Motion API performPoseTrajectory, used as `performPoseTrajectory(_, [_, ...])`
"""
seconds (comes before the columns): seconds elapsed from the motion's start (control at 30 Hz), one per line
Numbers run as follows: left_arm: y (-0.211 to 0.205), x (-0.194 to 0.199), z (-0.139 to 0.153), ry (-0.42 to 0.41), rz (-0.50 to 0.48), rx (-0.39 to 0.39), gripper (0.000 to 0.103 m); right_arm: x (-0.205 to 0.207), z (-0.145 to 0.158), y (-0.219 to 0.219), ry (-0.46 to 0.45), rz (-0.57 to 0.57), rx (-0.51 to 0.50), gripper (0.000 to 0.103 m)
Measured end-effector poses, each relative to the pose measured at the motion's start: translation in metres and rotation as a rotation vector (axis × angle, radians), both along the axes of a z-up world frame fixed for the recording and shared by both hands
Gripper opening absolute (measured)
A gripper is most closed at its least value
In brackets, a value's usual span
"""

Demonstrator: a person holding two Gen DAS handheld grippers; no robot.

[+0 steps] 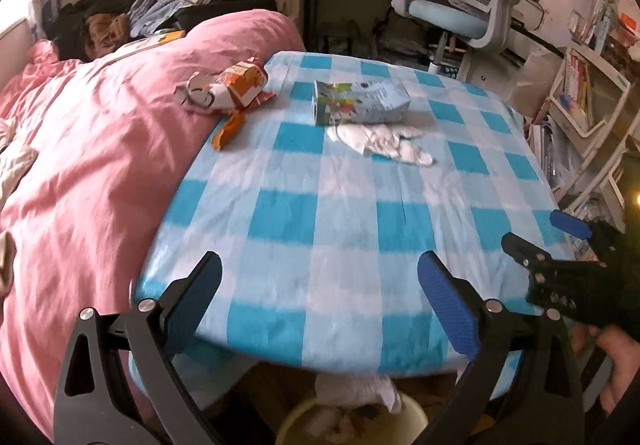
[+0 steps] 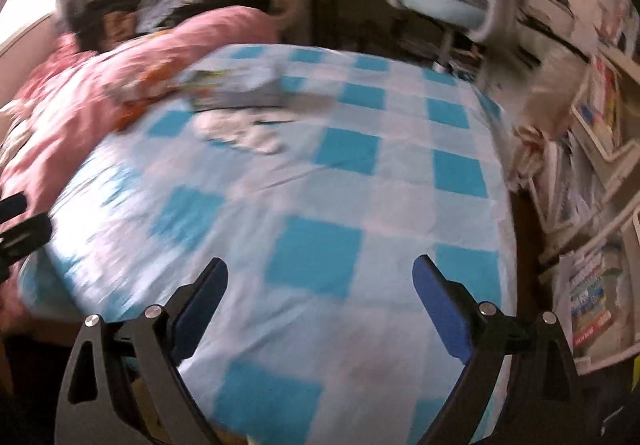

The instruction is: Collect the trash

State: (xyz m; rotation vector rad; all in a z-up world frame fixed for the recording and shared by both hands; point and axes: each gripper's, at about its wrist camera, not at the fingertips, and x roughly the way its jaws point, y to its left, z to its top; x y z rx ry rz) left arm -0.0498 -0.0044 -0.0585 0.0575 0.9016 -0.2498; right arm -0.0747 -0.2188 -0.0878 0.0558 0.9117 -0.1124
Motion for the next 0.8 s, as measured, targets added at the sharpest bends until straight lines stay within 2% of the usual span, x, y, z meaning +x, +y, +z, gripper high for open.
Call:
performPoseTrajectory(0.13, [-0.006, 0.018, 0.002, 0.02, -0.006, -0.024, 0.095, 0.03, -0.01, -0.018, 0.025, -0.058, 0.017, 0.092])
performPoseTrajectory(0.33, [-0.009, 0.021, 0.008, 0.032, -0.025, -0.077, 0.095, 0.063, -0.029, -0.015, 0.067, -0.05, -0.033, 0.095])
performPoseTrajectory(0.43, [-0.009, 0.02, 0.01, 0.041, -0.028, -0.103, 0.095, 0.067, -0.033, -0.016, 0.06, -0.049, -0.035, 0.095])
performPoseTrajectory(0.5, [-0.006, 0.019, 0.011, 0.043, -0.03, -0.123, 0.096, 0.07, -0.034, -0.023, 0.069, -0.06, 0.012, 0.095])
performPoseTrajectory(0.8, [0.001, 0.018, 0.013, 0.069, -0.02, -0.167, 0.096, 0.072, -0.033, -0.019, 0.07, -0.067, 0.008, 0.096])
